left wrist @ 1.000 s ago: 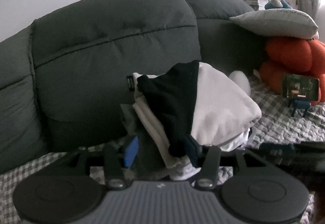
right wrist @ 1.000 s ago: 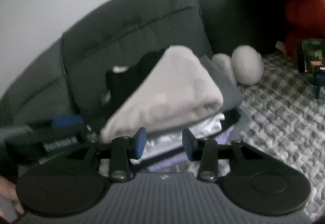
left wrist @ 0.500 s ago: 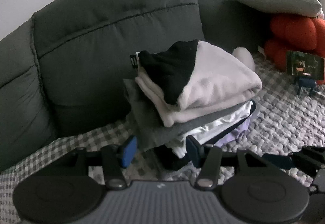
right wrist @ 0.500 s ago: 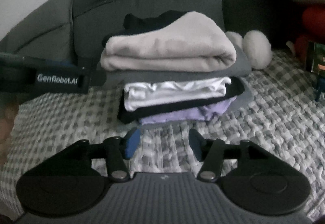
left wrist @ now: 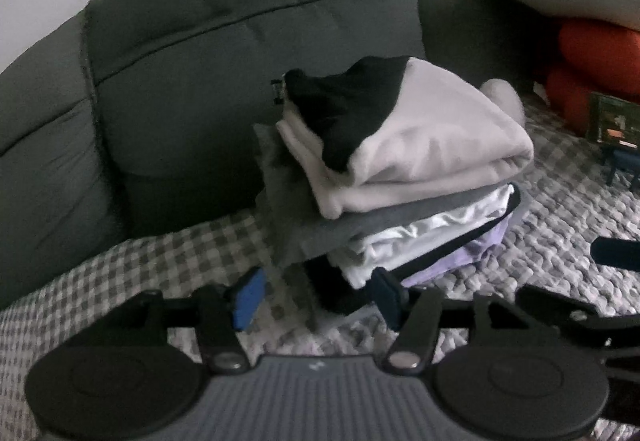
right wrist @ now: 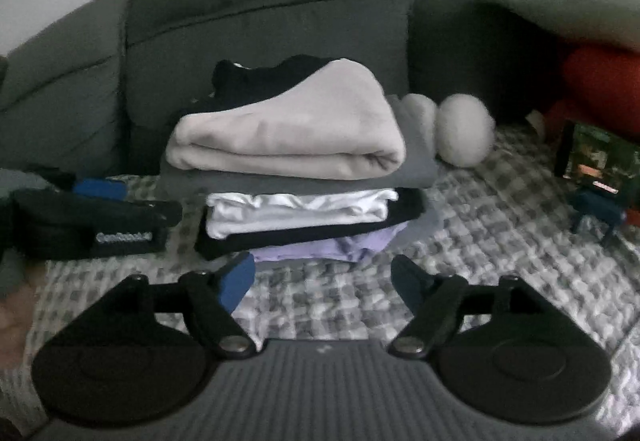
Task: Fold clothes
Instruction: 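Open both grippers and withdraw them from the sweatshirt on the stack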
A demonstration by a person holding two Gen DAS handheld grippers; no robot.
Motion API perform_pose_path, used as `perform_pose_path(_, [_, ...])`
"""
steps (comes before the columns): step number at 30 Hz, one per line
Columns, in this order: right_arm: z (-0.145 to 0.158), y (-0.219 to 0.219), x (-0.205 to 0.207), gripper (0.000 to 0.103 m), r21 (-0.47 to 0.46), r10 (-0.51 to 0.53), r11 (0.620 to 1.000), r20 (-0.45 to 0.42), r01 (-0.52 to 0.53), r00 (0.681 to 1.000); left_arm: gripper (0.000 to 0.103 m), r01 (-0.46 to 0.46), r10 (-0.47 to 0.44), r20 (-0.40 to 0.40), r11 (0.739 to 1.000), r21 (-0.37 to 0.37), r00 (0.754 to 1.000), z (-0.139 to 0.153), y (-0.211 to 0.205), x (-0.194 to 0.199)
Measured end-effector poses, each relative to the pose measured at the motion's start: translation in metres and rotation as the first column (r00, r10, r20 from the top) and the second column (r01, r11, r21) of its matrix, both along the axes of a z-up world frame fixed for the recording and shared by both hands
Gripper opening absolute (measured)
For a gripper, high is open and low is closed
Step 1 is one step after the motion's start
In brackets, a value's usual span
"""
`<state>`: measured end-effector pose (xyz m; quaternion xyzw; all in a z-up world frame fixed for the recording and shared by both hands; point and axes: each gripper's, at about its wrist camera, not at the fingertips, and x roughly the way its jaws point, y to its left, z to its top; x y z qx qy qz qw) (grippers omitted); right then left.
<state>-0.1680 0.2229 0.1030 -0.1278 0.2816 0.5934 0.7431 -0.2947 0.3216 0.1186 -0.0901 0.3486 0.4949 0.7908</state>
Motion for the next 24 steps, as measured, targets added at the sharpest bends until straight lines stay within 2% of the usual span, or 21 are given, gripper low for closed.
perform_pose_path(1, [0.000,0.001,0.001,0.092,0.006,-0.007,1.000,-0.007,0.008,1.000,0.066,-0.020,0.020,0.004,1.000,-0.008,1.000,-0.002,-0.001,-0.001])
perform_pose_path(5, [-0.001,0.002,0.005,0.103,0.014,-0.034,0.999,-0.012,0.034,0.999,0.068,-0.086,0.087,0.017,0.995,-0.040,0.996,-0.011,-0.002,-0.007])
perform_pose_path(9, [0.000,-0.001,0.009,0.103,0.023,-0.046,0.999,-0.035,0.047,0.998,0.073,-0.098,0.098,0.011,0.995,-0.009,0.995,-0.016,-0.015,-0.007])
perform_pose_path(13, [0.002,-0.004,0.011,0.103,0.032,-0.061,0.998,-0.035,0.062,0.998,0.085,-0.118,0.120,0.045,0.992,-0.031,0.992,-0.029,-0.029,-0.005])
perform_pose_path(15, [0.002,-0.004,0.011,0.103,0.034,-0.063,0.997,-0.044,0.065,0.997,0.090,-0.103,0.104,0.021,0.994,-0.029,0.994,-0.040,-0.043,0.000])
perform_pose_path(18, [-0.001,-0.002,0.006,0.103,0.023,-0.050,0.998,-0.045,0.051,0.998,0.094,-0.071,0.072,-0.019,0.996,0.057,0.997,-0.037,-0.056,0.010])
perform_pose_path(20, [-0.003,0.000,0.000,0.103,0.011,-0.031,0.999,-0.034,0.031,0.999,0.099,-0.068,0.070,-0.016,0.992,0.103,0.997,-0.034,-0.062,0.011])
perform_pose_path(24, [-0.007,0.002,-0.010,0.103,0.000,-0.002,1.000,-0.020,0.002,1.000,0.101,-0.097,0.097,0.006,0.990,0.106,0.995,-0.034,-0.062,0.005])
